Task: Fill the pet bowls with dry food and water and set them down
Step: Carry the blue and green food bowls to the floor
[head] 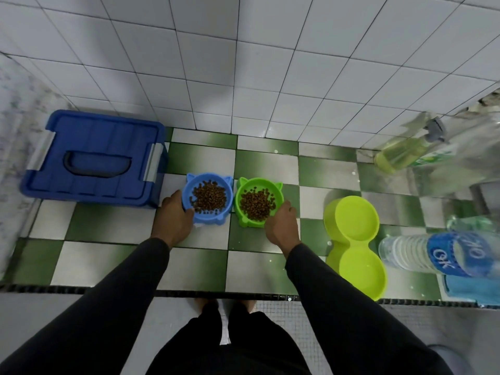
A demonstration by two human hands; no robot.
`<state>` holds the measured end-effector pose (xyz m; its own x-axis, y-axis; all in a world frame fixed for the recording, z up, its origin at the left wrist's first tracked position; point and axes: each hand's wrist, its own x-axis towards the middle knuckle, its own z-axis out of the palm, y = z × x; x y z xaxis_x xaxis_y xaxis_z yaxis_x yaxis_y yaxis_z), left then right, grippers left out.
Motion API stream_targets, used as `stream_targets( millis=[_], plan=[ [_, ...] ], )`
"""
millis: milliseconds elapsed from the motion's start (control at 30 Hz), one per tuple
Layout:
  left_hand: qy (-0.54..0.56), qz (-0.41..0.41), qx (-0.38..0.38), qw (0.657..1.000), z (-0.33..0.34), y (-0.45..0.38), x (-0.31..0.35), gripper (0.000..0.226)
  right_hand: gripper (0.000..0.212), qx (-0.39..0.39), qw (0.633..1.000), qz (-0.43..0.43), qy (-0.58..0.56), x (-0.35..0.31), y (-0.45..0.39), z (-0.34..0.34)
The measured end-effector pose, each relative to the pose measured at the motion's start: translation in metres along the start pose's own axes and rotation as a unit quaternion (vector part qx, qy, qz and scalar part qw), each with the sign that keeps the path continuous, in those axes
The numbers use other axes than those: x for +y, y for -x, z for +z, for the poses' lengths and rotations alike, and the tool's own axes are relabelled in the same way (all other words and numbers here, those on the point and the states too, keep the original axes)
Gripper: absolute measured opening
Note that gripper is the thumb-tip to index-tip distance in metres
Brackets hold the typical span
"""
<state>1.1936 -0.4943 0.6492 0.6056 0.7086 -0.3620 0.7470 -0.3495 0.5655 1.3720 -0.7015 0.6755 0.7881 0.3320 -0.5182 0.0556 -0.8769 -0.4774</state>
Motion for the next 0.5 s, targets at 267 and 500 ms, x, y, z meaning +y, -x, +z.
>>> stream_targets(
  millis=[267, 500],
  plan=[
    [-0.012, -0.049, -0.016, 0.999, 0.008, -0.01, 0.004, 0.028, 0.042, -0.01, 0.999, 0.04, -0.006, 0.003, -0.01, 0.001],
    [0.011, -0.054, 0.013, 0.998, 0.008, -0.01, 0.008, 0.033, 0.043, 0.006, 0.998, 0.057, -0.03, -0.007, -0.007, 0.001]
  ],
)
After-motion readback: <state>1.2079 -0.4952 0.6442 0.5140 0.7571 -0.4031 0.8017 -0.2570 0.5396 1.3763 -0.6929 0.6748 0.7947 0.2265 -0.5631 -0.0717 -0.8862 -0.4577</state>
